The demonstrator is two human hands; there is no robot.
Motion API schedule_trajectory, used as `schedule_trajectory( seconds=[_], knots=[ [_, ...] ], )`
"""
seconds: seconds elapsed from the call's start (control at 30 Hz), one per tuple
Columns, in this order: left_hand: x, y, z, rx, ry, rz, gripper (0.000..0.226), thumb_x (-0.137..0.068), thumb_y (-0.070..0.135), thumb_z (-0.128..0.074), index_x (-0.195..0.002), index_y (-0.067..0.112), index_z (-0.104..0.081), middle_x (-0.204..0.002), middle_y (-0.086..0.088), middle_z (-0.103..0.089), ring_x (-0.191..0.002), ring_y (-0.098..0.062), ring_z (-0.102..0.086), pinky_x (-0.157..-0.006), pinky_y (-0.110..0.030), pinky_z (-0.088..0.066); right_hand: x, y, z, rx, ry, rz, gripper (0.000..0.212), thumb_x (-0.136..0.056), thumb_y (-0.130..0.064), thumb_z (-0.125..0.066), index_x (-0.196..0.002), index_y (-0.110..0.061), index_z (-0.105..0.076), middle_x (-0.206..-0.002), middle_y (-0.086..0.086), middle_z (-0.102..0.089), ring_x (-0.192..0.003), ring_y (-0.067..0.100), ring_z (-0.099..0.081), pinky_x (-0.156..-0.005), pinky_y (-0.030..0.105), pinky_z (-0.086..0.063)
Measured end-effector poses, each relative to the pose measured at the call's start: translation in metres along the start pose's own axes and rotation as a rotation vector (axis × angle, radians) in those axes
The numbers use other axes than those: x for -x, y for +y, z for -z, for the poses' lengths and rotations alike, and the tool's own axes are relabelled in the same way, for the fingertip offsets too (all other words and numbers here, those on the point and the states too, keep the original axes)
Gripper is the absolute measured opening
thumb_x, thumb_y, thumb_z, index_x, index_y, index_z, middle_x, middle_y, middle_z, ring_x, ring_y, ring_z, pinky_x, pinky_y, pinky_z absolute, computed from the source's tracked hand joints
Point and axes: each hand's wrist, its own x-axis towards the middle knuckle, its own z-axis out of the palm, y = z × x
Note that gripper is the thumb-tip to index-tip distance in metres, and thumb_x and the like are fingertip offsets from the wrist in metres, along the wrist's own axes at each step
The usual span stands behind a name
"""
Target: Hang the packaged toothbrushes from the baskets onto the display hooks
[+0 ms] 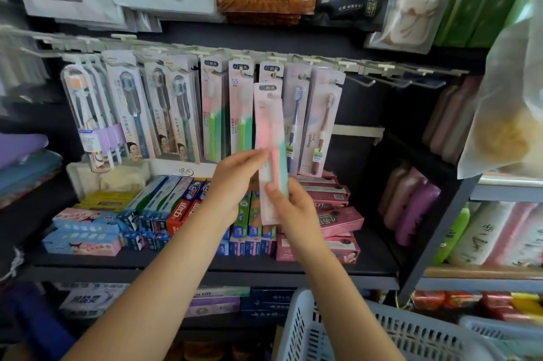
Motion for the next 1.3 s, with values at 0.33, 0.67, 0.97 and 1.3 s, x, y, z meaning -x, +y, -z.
schedule_trajectory(
  seconds=[0.33, 0.67, 0.97, 1.3],
  knots=[
    [0.007, 0.014, -0.011, -0.028, 0.007, -0.09, 0.008, -0.092, 0.021, -0.072, -0.086, 0.025, -0.076, -0.077, 0.002, -0.076, -0.064, -0.012, -0.068, -0.057, -0.026, -0.052, -0.01, -0.034, 0.003, 0.041, 0.067, 0.062, 0.019, -0.106, -0.023, -0.051, -0.112, -0.008, -0.062, -0.073, 0.009, -0.066, -0.048, 0.021, -0.057, -0.041, 0.03, -0.04],
    [0.018, 0.026, -0.007, -0.011, 0.044, -0.196, 0.009, -0.092, 0.019, -0.072, -0.084, 0.017, -0.075, -0.06, 0.002, -0.066, -0.043, -0.009, -0.054, -0.044, -0.021, -0.043, 0.001, -0.045, -0.011, -0.048, 0.05, 0.073, 0.029, -0.107, -0.027, -0.048, -0.113, 0.0, -0.057, -0.072, 0.012, -0.07, -0.044, 0.023, -0.059, -0.037, 0.027, -0.037],
    [0.01, 0.04, -0.012, 0.057, 0.091, -0.206, 0.011, -0.093, 0.02, -0.072, -0.084, 0.014, -0.074, -0.065, 0.003, -0.067, -0.051, -0.007, -0.059, -0.046, -0.02, -0.048, -0.001, -0.058, -0.012, -0.151, 0.029, 0.086, 0.028, -0.108, -0.019, -0.041, -0.116, 0.004, -0.055, -0.068, 0.017, -0.068, -0.04, 0.026, -0.055, -0.039, 0.027, -0.035],
    [0.006, -0.01, 0.003, -0.135, 0.015, -0.11, 0.008, -0.091, 0.024, -0.073, -0.092, 0.018, -0.077, -0.071, 0.01, -0.072, -0.061, 0.0, -0.064, -0.054, -0.013, -0.045, -0.007, -0.013, -0.009, -0.064, 0.138, -0.045, 0.032, -0.108, -0.029, -0.046, -0.106, 0.001, -0.057, -0.071, 0.01, -0.07, -0.045, 0.023, -0.058, -0.041, 0.027, -0.04]
  ],
)
